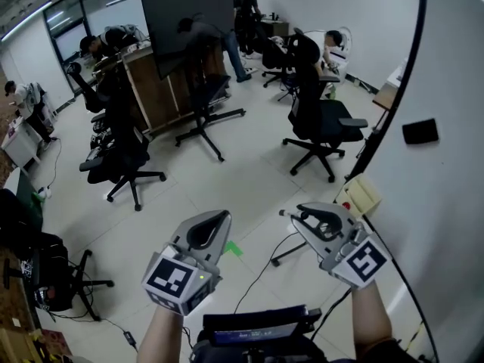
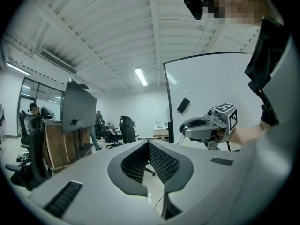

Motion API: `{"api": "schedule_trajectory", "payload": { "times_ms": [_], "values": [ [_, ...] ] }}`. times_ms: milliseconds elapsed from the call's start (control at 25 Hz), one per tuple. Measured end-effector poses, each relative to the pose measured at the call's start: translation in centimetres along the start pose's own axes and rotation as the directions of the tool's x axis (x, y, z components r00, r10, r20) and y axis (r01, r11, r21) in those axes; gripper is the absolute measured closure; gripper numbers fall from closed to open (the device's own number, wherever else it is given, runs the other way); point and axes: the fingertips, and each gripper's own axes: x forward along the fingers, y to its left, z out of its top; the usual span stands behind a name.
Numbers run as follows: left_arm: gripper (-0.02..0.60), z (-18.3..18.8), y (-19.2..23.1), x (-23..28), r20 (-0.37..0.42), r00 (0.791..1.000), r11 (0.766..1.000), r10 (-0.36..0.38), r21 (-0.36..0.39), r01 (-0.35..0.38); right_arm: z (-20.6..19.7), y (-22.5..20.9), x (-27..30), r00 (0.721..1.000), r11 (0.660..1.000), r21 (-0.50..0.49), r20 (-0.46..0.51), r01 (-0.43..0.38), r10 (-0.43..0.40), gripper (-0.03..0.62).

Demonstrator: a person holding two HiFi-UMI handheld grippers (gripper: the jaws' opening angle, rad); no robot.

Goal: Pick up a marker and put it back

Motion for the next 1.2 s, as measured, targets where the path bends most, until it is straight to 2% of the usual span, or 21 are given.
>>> {"api": "schedule_trajectory", "payload": {
  "times_ms": [200, 400, 800, 960, 1200],
  "values": [
    [0.584, -0.6, 3.6, -5.7, 0.011, 1.000, 1.000, 0.023, 0.009, -0.024, 2.5, 4.2, 3.6, 1.000, 1.000, -0.025, 0.013, -0.004, 0.004, 0.502],
    [0.584, -0.9, 7.3, -13.1, 0.025, 0.999, 1.000, 0.027, -0.007, -0.027, 5.9, 10.3, 7.3, 1.000, 0.999, -0.053, 0.006, 0.001, -0.001, 0.502],
    [0.584, -1.3, 11.7, -26.3, 0.065, 0.998, 0.999, -0.022, -0.030, 0.024, 11.4, 23.7, 12.1, 0.998, 0.995, -0.100, -0.068, 0.008, -0.015, 0.502],
    [0.584, -1.3, 11.4, -28.8, 0.091, 0.995, 0.997, -0.038, -0.058, 0.043, 13.1, 27.5, 11.7, 0.996, 0.992, -0.124, -0.091, 0.005, -0.016, 0.502],
    [0.584, 0.1, 7.2, -29.6, 0.104, 0.993, 0.997, -0.060, -0.038, 0.064, 14.8, 29.0, 7.0, 0.997, 0.992, -0.126, -0.065, 0.028, -0.037, 0.502]
  ]
}}
